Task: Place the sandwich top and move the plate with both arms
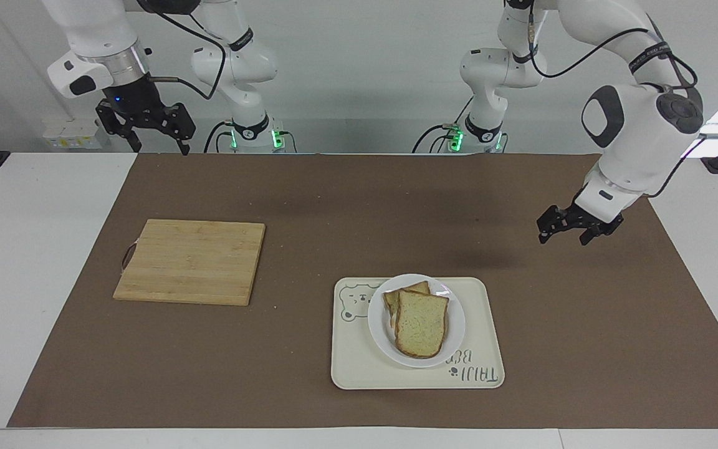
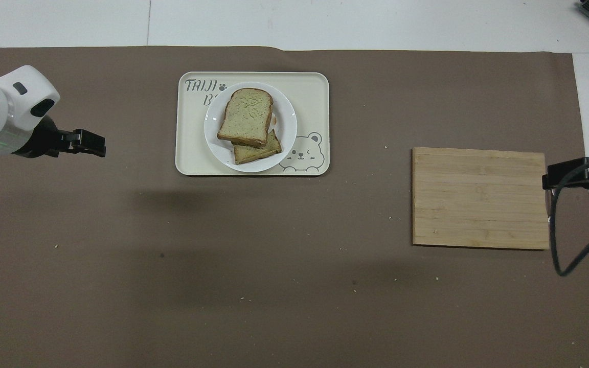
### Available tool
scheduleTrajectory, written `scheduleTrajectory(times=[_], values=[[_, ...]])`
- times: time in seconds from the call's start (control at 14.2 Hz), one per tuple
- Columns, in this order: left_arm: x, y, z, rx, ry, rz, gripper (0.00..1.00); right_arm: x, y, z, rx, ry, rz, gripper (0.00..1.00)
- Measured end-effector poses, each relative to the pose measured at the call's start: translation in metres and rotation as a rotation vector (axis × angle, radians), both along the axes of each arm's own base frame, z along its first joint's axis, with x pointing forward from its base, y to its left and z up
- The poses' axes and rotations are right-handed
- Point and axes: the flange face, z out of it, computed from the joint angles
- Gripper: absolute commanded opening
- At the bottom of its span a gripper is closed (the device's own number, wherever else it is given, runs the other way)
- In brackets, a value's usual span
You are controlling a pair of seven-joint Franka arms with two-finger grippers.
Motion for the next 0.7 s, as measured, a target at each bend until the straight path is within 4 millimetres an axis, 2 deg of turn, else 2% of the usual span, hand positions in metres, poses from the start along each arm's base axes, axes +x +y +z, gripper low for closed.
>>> scheduleTrajectory(times=[0.35, 0.56, 0.7], values=[[-0.044, 0.007, 0.083, 0.002, 0.002, -0.010, 1.00, 0.000, 0.000, 0.000, 0.000, 0.000, 0.000, 1.00], [-0.067, 0.013, 0.114, 0.046, -0.002, -0.029, 1.00, 0.000, 0.000, 0.000, 0.000, 0.000, 0.000, 1.00], [-0.071, 0.013, 0.130, 0.058, 0.000, -0.034, 1.00, 0.000, -0.002, 0.000, 0.000, -0.001, -0.004, 1.00]])
